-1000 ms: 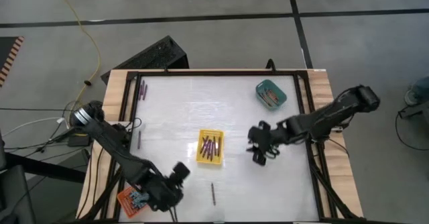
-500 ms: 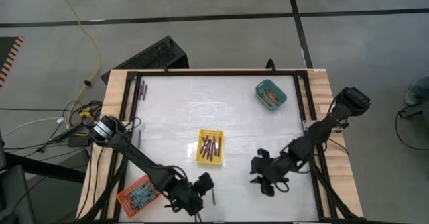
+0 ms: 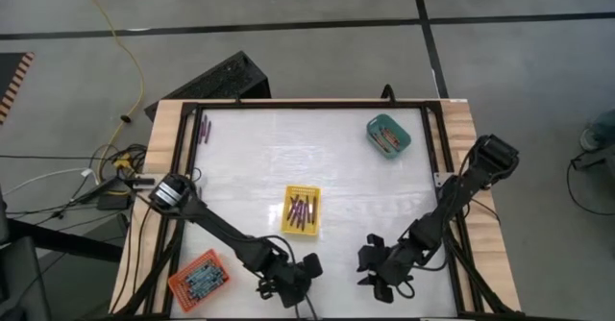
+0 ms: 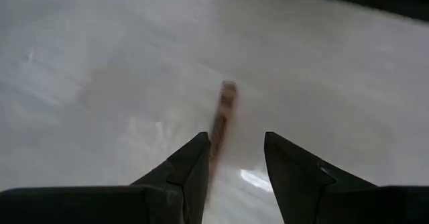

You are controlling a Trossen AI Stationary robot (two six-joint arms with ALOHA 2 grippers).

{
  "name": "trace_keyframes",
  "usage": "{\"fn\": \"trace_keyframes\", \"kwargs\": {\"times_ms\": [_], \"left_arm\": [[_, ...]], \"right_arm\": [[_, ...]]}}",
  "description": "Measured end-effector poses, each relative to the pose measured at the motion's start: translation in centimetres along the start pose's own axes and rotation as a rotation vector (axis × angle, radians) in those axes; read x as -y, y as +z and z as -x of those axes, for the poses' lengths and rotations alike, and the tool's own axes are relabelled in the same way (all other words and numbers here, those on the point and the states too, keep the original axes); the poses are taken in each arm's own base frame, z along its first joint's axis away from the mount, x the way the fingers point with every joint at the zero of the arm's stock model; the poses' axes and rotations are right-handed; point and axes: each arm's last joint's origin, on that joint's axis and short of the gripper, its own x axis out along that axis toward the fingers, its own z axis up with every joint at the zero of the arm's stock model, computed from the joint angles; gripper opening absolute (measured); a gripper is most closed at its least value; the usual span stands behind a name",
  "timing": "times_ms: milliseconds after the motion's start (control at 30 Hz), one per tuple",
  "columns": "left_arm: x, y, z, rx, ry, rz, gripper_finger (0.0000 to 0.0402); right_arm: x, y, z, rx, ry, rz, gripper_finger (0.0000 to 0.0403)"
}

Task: Sort crayons
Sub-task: Put the brown crayon into the green bin

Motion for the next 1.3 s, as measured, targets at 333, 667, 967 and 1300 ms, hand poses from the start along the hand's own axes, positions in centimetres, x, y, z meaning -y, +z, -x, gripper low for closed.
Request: {"fn": "trace_keyframes", "kwargs": {"times_ms": [333,667,967,1300], "left_arm": [[-1.6,-0.8,-1.3,0.044,-0.061,-0.023,0.0125],[-2.5,-2.7,-3.6,0.005,-0.158,0.024,0.0096],[-2.7,-2.3,-3.4,-0.074,-0.223,0.028,0.0012],[-4.7,-0.3,-0.2,-0.072,-0.157,0.05,0.0002]], "right_arm": [[-0.6,-0.2,0.4,0.029,-0.003,-0.004,0.0164],[-1.3,0.5,0.6,0.066,0.004,-0.001,0.0164],[-1.3,0.6,0.6,0.072,0.003,-0.003,0.0164],[-3.1,0.8,1.7,0.084,-0.035,0.06,0.0164]]}}
